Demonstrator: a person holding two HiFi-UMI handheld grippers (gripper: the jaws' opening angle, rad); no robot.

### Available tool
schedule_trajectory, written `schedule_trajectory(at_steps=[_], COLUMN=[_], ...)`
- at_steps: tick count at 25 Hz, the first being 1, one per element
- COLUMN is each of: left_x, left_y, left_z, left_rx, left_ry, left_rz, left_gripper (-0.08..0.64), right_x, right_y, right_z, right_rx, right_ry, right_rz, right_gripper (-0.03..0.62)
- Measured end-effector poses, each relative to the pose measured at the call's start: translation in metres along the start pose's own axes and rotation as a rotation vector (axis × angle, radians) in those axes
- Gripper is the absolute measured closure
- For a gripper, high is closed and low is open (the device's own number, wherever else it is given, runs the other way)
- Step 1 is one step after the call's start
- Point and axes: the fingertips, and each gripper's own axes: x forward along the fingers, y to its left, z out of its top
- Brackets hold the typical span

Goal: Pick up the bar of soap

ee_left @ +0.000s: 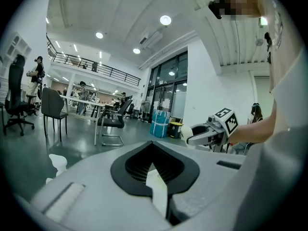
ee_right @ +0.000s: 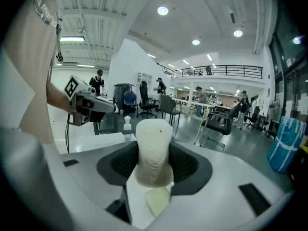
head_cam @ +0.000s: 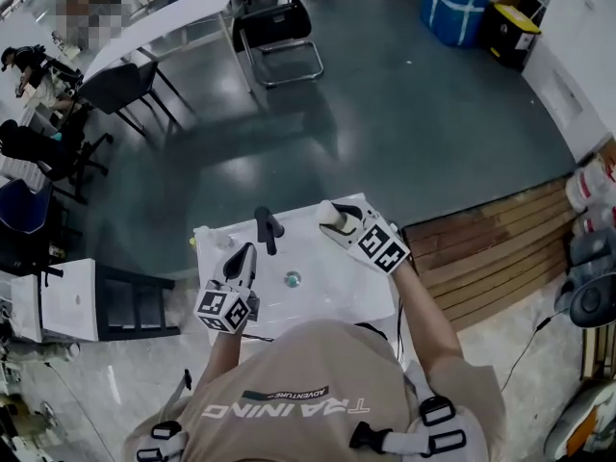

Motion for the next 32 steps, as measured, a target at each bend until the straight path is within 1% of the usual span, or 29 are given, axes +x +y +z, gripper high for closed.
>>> schedule_trajectory(at_steps=[8, 11, 14, 19, 26, 32], left_x=[0.012, 0.019, 0.024, 0.024, 0.026, 0.025], left_y=[-0.012, -0.014, -0.016, -0.020, -0.023, -0.025], left_z=[0.029, 0.048, 0.070, 0.104, 0.126, 0.145], left_rx=[0.075, 0.103, 0.133, 0.162, 0.185, 0.200], left_ry=[-0.038, -0.066, -0.090, -0.135, -0.164, -0.191], left_rz=[-0.034, -0.043, -0.053, -0.063, -0.069, -0.072], left_gripper=[0.565, 0.565, 0.565, 0.565, 0.565, 0.565], right_x=[-0.040, -0.054, -0.061, -0.065, -0.080, -0.087], right_y=[-0.008, -0.009, -0.008, -0.003, -0.008, -0.008], right_z=[0.051, 0.070, 0.091, 0.117, 0.142, 0.148], right_rx=[0.069, 0.107, 0.107, 0.093, 0.096, 0.092], right_ry=[-0.185, -0.241, -0.291, -0.346, -0.427, -0.444], right_rz=[-0.110, -0.126, -0.140, -0.152, -0.183, -0.197], right_gripper=[0.394, 0.394, 0.394, 0.394, 0.394, 0.394])
